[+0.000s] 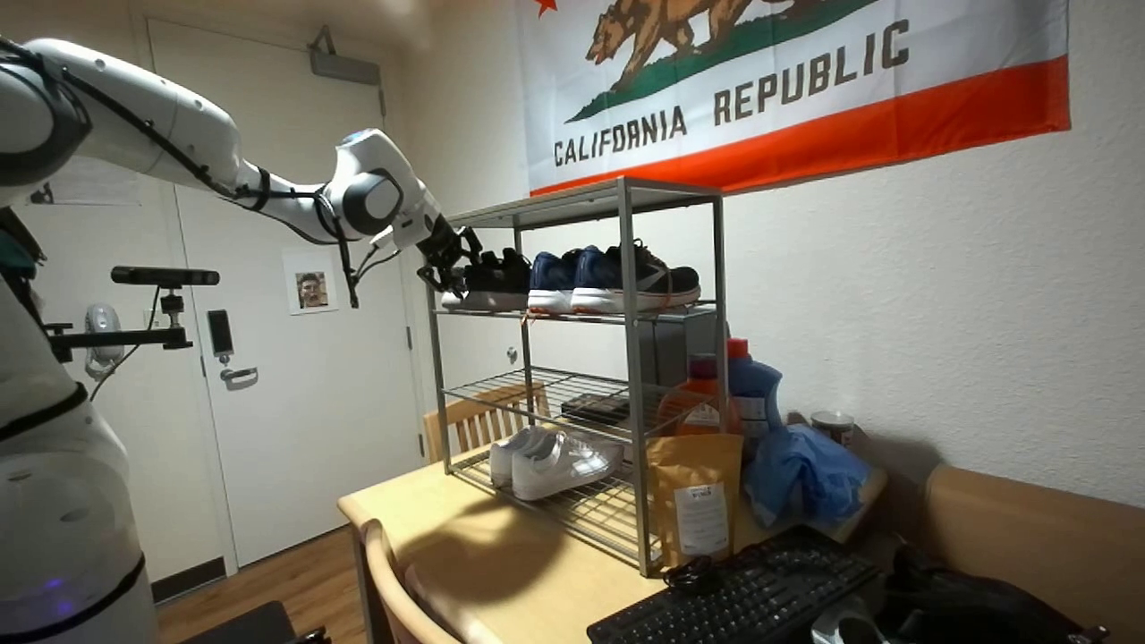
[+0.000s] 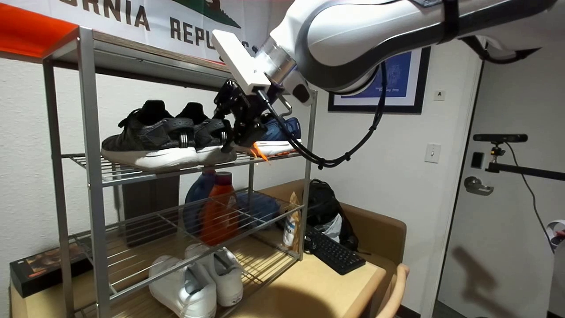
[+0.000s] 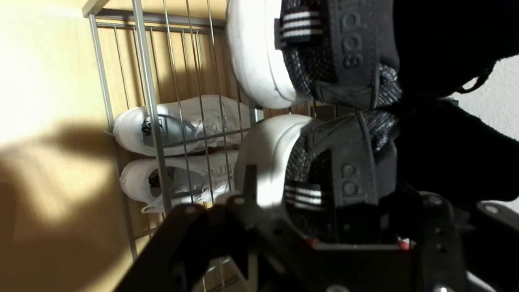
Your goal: Move the black shoe from the third shelf and put it on top of the shoe rack
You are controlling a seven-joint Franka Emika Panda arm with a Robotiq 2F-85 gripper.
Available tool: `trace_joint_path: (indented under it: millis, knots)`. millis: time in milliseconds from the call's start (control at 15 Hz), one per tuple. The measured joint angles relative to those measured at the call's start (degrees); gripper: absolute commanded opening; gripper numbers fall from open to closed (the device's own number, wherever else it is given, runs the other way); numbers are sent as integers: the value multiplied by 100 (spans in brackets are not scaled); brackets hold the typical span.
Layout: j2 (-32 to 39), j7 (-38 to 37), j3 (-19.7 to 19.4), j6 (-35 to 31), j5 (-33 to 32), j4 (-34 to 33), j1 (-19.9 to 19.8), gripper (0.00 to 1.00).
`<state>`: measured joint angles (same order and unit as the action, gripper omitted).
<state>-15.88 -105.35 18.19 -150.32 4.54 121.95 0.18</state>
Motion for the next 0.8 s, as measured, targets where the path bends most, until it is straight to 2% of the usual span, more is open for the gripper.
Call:
trace_joint_path:
  millis: [133,400,467,800]
  knots:
    - [-14,0,-17,2,0,-26,40,27]
    - [-46,0,-32,101,0,-54,91,4]
    - [-58,0,-41,119,0,-54,108,6]
    - [-109,18,-98,251,0,-54,175,6]
